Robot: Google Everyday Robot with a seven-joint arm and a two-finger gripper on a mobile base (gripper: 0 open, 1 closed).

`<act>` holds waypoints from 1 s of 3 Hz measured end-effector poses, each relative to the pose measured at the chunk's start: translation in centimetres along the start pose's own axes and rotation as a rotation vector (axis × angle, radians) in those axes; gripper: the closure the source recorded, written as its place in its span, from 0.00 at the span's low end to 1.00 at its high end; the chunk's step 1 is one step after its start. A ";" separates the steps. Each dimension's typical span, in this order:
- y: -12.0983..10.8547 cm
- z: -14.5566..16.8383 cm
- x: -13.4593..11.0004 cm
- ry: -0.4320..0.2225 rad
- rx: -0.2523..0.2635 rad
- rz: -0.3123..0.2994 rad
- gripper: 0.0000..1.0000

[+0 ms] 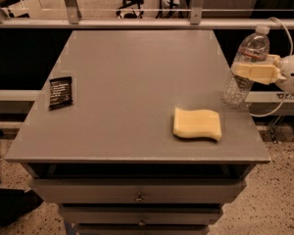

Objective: Move water bottle near sponge

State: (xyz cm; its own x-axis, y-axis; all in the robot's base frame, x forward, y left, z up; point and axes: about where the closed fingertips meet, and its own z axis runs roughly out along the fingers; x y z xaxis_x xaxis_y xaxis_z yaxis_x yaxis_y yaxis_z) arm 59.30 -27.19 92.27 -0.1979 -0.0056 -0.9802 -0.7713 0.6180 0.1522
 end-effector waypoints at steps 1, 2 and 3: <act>1.7 -1.8 0.7 -0.049 -0.063 0.038 1.00; 4.0 -1.3 0.7 -0.080 -0.181 0.025 0.97; 5.3 0.0 0.7 -0.077 -0.258 0.000 0.74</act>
Offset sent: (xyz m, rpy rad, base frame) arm -0.0559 0.0162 0.0037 0.1588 -0.0465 0.2258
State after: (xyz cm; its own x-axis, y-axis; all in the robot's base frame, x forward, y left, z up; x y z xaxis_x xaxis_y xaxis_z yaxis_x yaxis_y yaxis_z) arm 55.06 -23.94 92.42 -0.1593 0.0606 -0.9854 -0.9019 0.3969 0.1703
